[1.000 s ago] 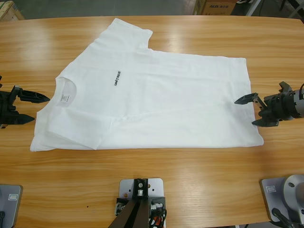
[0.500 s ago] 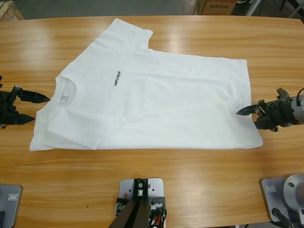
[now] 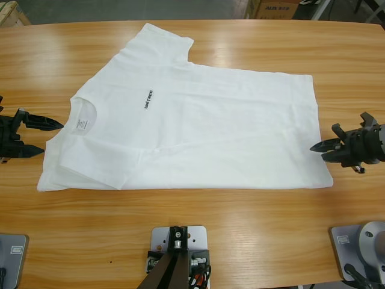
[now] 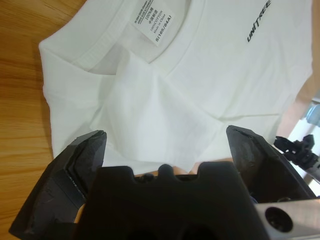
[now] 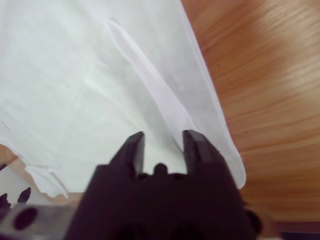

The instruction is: Fold clothes

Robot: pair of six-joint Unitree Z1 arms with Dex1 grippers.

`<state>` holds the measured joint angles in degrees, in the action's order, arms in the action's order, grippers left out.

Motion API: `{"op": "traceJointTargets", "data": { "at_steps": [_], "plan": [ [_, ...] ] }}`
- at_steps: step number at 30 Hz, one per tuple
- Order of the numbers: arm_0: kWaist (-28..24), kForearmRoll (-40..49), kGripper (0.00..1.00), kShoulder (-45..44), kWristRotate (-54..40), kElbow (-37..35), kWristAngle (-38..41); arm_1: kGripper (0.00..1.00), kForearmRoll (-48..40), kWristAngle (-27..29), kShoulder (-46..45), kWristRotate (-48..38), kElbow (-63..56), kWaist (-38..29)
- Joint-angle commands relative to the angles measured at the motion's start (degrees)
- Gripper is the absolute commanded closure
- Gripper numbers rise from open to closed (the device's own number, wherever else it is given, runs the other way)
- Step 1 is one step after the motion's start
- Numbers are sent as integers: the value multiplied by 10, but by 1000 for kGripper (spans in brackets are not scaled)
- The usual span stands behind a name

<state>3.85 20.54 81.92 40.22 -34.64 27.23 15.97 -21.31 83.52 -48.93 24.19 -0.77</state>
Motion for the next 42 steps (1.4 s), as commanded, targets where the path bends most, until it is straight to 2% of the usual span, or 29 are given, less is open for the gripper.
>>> {"op": "traceJointTargets", "data": {
  "at_steps": [1,2,3,4,18,35,42],
  "plan": [
    [5,-1,69,19,-10,0,13,649,7,3,1,8,2,-12],
    [5,-1,69,19,-10,0,13,736,7,2,0,8,2,-12],
    [5,-1,69,20,-10,-1,13,934,7,1,-1,8,2,-12],
    [5,-1,69,20,-10,-1,13,1000,7,1,-1,7,1,-12],
    [5,-3,69,24,-11,-1,13,1000,9,-3,-11,-19,-8,-12],
    [5,-5,69,26,-11,-2,13,1000,150,-7,-47,-64,29,-19],
    [5,-7,69,34,-13,-2,14,1000,145,15,-35,-57,33,-19]
  ]
}}
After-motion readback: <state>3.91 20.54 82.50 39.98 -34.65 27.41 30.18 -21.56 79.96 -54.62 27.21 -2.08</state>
